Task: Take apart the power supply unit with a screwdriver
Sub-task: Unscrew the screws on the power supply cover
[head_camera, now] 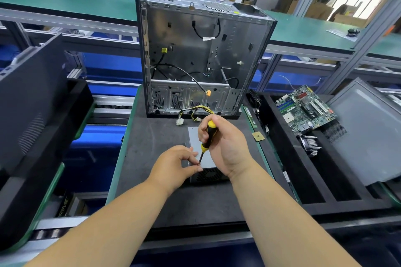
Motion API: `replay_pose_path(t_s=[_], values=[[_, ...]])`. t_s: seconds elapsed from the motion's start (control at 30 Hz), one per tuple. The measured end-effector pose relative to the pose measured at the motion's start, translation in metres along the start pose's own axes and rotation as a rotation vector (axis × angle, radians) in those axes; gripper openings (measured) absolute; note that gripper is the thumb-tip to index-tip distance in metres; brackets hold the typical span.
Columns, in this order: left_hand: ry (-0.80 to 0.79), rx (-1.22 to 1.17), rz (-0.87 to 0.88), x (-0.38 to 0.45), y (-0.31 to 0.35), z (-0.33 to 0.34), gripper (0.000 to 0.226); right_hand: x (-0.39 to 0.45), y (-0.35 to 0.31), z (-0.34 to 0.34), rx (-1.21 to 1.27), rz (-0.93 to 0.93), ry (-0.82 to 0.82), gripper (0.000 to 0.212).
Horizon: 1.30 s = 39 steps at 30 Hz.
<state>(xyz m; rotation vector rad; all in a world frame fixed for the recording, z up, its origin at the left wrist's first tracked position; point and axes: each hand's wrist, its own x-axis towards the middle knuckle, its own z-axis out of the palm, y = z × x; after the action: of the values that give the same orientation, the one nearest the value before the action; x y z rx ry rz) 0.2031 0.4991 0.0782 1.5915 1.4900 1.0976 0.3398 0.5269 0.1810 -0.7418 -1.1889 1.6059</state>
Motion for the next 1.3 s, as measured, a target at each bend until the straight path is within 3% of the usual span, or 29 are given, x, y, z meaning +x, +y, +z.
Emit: replay_pose_path(t_s=[0.1, 0.23, 0.53, 0.77, 0.97, 1.3], values=[[-0.001, 0.016, 0.004, 0.0, 0.0, 0.0, 0.034, -0.001, 0.002, 0.0, 0.003, 0.008, -0.018, 0.027], [0.0, 0.022, 0.003, 0.0, 0.001, 0.0, 0.033, -0.001, 0.0, -0.004, -0.045, 0.035, -0.033, 0.016], [-0.009, 0.032, -0.022, -0.001, 0.001, 0.0, 0.028, -0.003, -0.005, -0.006, -0.058, 0.028, 0.049, 0.021], [0.006, 0.014, -0.005, -0.003, 0.004, 0.0, 0.036, -0.003, 0.006, 0.004, -0.022, 0.036, 0.049, 0.048], [0.003, 0.009, -0.018, -0.002, 0.004, 0.001, 0.034, -0.003, 0.003, 0.001, -0.08, 0.027, -0.003, 0.018], [-0.013, 0.013, -0.039, -0.002, 0.002, -0.001, 0.026, -0.004, 0.002, -0.009, -0.064, 0.008, 0.062, 0.024]])
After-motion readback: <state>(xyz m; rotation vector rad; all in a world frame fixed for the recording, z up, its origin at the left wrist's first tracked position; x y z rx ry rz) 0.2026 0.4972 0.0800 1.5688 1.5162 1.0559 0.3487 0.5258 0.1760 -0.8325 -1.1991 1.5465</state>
